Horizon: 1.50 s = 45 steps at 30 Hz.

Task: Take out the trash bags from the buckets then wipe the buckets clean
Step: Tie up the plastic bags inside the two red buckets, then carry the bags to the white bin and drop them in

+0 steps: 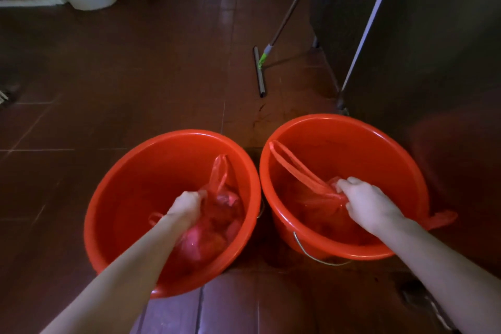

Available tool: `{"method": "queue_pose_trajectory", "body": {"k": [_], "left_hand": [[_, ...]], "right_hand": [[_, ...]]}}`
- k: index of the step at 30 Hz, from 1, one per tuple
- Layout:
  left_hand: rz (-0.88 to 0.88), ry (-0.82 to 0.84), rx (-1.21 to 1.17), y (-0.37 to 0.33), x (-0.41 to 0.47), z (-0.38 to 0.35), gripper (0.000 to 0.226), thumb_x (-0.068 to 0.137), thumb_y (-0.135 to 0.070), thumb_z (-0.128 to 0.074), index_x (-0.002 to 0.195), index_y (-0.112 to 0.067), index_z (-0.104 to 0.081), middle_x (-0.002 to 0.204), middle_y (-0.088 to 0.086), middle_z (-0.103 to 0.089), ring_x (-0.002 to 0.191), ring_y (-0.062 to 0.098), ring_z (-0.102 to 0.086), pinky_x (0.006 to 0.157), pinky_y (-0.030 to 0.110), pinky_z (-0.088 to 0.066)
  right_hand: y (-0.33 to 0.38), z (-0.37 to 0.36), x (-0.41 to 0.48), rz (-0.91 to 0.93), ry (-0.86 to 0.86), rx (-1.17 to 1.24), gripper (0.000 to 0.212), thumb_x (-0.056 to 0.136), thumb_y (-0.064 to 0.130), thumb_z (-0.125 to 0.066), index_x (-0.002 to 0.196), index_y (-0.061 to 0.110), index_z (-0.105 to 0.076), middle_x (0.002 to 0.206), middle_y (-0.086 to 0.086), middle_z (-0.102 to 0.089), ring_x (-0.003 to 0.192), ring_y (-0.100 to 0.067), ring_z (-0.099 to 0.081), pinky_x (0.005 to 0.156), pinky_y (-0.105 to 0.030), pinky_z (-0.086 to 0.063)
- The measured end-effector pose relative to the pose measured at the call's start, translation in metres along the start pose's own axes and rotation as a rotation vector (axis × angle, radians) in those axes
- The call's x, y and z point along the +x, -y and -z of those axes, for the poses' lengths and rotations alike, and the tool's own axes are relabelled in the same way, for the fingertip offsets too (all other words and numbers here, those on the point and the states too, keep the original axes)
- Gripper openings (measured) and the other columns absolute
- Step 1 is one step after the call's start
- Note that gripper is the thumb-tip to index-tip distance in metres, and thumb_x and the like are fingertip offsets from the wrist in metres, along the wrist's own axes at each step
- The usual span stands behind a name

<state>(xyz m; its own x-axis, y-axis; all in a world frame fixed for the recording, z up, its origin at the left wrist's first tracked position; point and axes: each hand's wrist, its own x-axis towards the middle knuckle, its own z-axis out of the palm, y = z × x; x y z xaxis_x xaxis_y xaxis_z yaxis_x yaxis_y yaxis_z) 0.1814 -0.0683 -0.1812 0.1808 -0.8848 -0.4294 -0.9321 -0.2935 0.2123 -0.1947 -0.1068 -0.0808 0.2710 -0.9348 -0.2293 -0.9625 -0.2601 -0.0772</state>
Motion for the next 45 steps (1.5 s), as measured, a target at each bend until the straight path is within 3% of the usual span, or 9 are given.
{"method": "queue_pose_trajectory", "body": {"k": [2, 5, 14, 26, 32, 38, 41, 45], "left_hand": [[-0.002, -0.066, -0.009, -0.003, -0.012, 0.027, 0.027, 0.082, -0.003, -0.055, 0.096, -0.024, -0.064, 0.096, 0.008, -0.069, 0.092, 0.030, -0.066, 0.076, 0.030, -0.049], [-0.016, -0.156, -0.012, -0.016, -0.043, 0.076, 0.028, 0.079, 0.002, -0.052, 0.089, -0.022, -0.063, 0.092, 0.006, -0.065, 0.086, 0.030, -0.065, 0.072, 0.032, -0.049], [0.001, -0.236, -0.080, -0.023, -0.190, 0.295, 0.018, 0.077, -0.001, -0.066, 0.089, -0.016, -0.066, 0.093, 0.007, -0.065, 0.086, 0.033, -0.064, 0.073, 0.034, -0.048], [-0.196, -0.343, -0.238, -0.011, -0.363, 0.574, 0.017, 0.076, -0.005, -0.077, 0.090, -0.011, -0.068, 0.089, 0.000, -0.065, 0.085, 0.021, -0.062, 0.079, 0.032, -0.048], [-0.242, -0.473, -0.236, 0.029, -0.402, 0.656, 0.018, 0.079, -0.003, -0.073, 0.094, -0.011, -0.069, 0.093, -0.001, -0.063, 0.086, 0.018, -0.062, 0.081, 0.032, -0.050], [-0.222, -0.623, -0.173, 0.083, -0.387, 0.730, 0.018, 0.077, -0.002, -0.069, 0.089, -0.016, -0.067, 0.087, -0.009, -0.058, 0.081, 0.017, -0.063, 0.069, 0.019, -0.039], [-0.182, -0.668, -0.186, 0.119, -0.361, 0.759, 0.020, 0.075, 0.000, -0.069, 0.089, -0.014, -0.068, 0.087, -0.005, -0.060, 0.082, 0.019, -0.063, 0.071, 0.023, -0.043], [-0.143, -0.652, -0.183, 0.173, -0.311, 0.788, 0.021, 0.073, 0.000, -0.066, 0.088, -0.014, -0.068, 0.088, -0.002, -0.063, 0.083, 0.021, -0.063, 0.074, 0.031, -0.049]], "right_hand": [[0.000, 0.022, 0.000, 0.006, -0.046, 0.037, 0.032, 0.089, 0.007, -0.053, 0.116, 0.025, -0.055, 0.107, 0.001, -0.056, 0.100, -0.024, -0.062, 0.091, -0.035, -0.051], [0.004, 0.071, -0.010, 0.001, -0.080, 0.070, 0.035, 0.087, 0.005, -0.054, 0.118, 0.023, -0.055, 0.109, -0.002, -0.056, 0.100, -0.028, -0.061, 0.089, -0.037, -0.051], [0.037, 0.289, -0.084, -0.015, 0.016, 0.076, 0.031, 0.088, 0.006, -0.054, 0.117, 0.019, -0.053, 0.113, -0.006, -0.053, 0.105, -0.032, -0.058, 0.087, -0.036, -0.046], [0.169, 0.575, -0.143, 0.073, -0.035, 0.117, 0.029, 0.086, 0.011, -0.062, 0.110, 0.022, -0.050, 0.106, -0.005, -0.058, 0.095, -0.034, -0.063, 0.081, -0.038, -0.049], [0.265, 0.636, -0.130, 0.211, -0.062, 0.131, 0.030, 0.086, 0.009, -0.056, 0.099, 0.031, -0.040, 0.096, -0.001, -0.056, 0.083, -0.032, -0.063, 0.070, -0.036, -0.051], [0.356, 0.676, -0.074, 0.297, -0.132, 0.191, 0.029, 0.083, 0.007, -0.057, 0.093, 0.030, -0.041, 0.094, -0.001, -0.060, 0.082, -0.030, -0.063, 0.069, -0.035, -0.051], [0.409, 0.692, -0.031, 0.335, -0.174, 0.216, 0.031, 0.085, 0.007, -0.058, 0.088, 0.032, -0.039, 0.086, 0.003, -0.057, 0.065, -0.018, -0.059, 0.057, -0.028, -0.043], [0.478, 0.696, 0.037, 0.401, -0.188, 0.237, 0.031, 0.085, 0.009, -0.059, 0.089, 0.034, -0.041, 0.077, 0.008, -0.052, 0.058, -0.008, -0.055, 0.046, -0.021, -0.038]]}}
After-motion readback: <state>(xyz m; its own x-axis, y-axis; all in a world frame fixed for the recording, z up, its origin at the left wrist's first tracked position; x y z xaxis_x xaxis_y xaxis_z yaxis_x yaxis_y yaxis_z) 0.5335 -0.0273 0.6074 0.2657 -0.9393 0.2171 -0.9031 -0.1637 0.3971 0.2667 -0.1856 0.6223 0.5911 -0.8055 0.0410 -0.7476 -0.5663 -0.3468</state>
